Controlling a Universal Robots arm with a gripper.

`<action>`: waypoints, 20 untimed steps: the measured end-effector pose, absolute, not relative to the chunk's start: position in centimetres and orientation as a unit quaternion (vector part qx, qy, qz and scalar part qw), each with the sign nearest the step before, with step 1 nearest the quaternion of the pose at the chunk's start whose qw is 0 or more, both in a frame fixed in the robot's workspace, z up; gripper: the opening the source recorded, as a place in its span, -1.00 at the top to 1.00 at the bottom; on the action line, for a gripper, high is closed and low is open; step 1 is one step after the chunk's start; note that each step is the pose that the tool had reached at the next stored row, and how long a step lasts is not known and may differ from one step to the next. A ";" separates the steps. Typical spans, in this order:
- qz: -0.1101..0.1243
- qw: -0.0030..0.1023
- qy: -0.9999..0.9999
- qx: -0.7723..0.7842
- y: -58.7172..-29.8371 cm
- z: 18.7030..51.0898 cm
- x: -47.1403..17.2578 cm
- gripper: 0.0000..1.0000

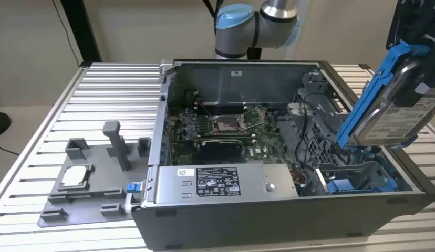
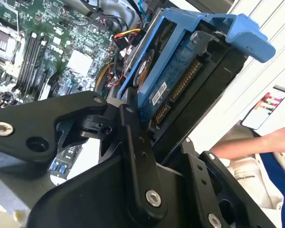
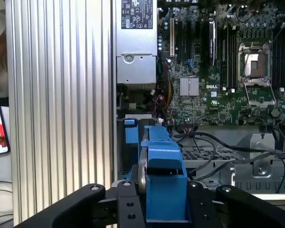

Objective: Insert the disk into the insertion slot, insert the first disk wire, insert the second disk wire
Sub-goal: 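Insert the disk into the insertion slot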

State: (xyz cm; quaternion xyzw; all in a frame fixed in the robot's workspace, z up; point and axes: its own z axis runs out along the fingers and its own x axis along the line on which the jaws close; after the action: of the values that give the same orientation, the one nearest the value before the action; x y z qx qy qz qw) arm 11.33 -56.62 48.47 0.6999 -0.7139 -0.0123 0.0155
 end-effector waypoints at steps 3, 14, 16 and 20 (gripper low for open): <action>-0.012 0.016 -0.714 0.700 -56.7 48.5 11.3 1.00; -0.013 0.016 -0.715 0.699 -58.1 47.5 11.3 1.00; -0.013 0.016 -0.715 0.699 -58.2 47.4 11.3 1.00; -0.013 0.016 -0.715 0.699 -58.2 47.4 11.3 1.00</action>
State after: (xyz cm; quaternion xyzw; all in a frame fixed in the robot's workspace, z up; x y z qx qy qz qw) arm 11.29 -58.15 47.38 0.6990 -0.7148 -0.0131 0.0162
